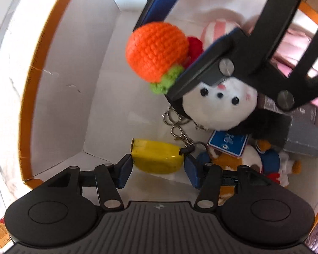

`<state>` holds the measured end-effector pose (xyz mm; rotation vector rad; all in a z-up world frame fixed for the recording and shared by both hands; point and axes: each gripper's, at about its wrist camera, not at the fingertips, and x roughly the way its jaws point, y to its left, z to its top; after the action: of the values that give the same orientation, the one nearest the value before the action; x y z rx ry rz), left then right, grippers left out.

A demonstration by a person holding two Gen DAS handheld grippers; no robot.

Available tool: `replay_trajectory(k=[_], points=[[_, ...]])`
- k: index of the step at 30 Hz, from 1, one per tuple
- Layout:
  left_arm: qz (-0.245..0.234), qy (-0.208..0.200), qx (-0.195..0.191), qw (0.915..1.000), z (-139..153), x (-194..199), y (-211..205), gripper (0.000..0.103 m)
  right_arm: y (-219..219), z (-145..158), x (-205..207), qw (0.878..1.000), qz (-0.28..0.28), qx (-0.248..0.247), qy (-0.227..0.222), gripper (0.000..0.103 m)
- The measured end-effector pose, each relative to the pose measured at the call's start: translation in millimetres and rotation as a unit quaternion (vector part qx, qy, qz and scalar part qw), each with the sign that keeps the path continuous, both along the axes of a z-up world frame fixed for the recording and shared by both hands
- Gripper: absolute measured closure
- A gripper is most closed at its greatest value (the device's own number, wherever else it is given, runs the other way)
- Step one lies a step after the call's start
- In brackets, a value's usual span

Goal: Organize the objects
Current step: 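Carry the tape measure with left while right carries the orange fruit over the box, then lower the tape measure into the box with left while right lowers the orange fruit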

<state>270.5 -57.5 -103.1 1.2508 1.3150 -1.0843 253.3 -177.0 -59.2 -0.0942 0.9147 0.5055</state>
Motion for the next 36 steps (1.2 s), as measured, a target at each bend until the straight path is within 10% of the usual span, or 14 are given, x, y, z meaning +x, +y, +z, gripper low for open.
replay_trajectory(k=[13,21,36], points=[[0.026,0.011,-0.014,0.9995,5,-5,7,0.040,7,-6,5,1.000,0.008,-0.002,0.009,0.055],[0.087,-0.026,-0.109,0.9899,50,-13,27,0.040,23,-7,22,1.000,-0.004,0.019,0.024,0.055],[0.141,-0.050,-0.175,0.9732,79,-58,59,0.040,55,-43,49,0.988,-0.016,-0.011,0.156,0.055]])
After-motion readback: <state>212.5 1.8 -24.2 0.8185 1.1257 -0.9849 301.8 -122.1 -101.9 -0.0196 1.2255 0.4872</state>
